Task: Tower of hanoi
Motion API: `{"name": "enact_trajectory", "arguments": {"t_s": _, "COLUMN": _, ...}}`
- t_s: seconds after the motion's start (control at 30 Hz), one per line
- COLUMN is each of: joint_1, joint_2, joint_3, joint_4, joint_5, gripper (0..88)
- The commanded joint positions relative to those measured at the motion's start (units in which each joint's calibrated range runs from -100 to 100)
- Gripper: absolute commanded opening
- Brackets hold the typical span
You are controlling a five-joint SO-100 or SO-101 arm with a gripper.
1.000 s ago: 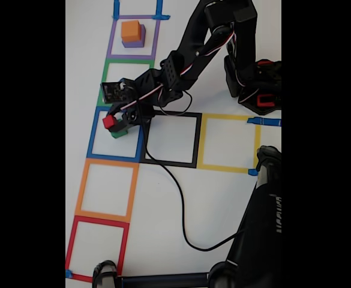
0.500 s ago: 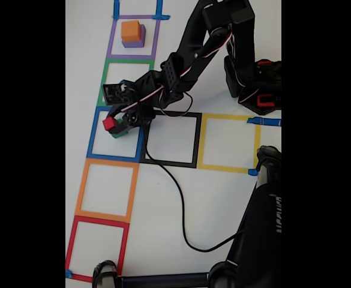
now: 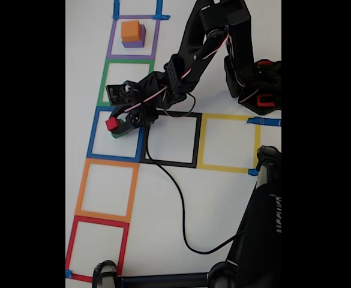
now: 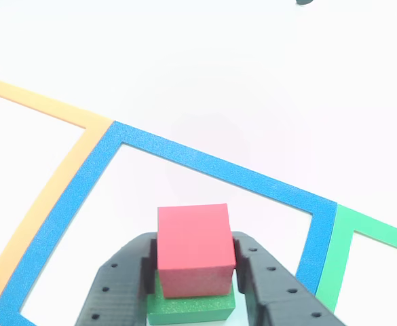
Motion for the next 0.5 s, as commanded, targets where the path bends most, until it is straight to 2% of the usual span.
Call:
{"name": "enact_trajectory", "arguments": {"t_s": 0.0, "joint_1": 0.4, "joint_2": 0.0, "joint_3": -0.2, "joint_4": -1.7, "joint_5": 0.4, "gripper": 10.9}}
{"name": "enact_trajectory", "arguments": {"t_s": 0.3, "joint_1": 0.9, "joint_2": 0.6, "joint_3": 0.3, "joint_4": -3.6, "joint_5": 0.4, "gripper": 17.1}}
{"name": "enact_trajectory", "arguments": {"t_s": 0.4, "joint_1": 1.0, "joint_2": 0.4, "joint_3": 0.3, "joint_4": -4.0, "joint_5": 0.4, "gripper": 23.8}}
{"name": "enact_trajectory", "arguments": {"t_s": 0.47, "joint_1": 1.0, "joint_2": -0.1, "joint_3": 0.3, "joint_4": -4.2, "joint_5": 0.4, "gripper": 25.3}}
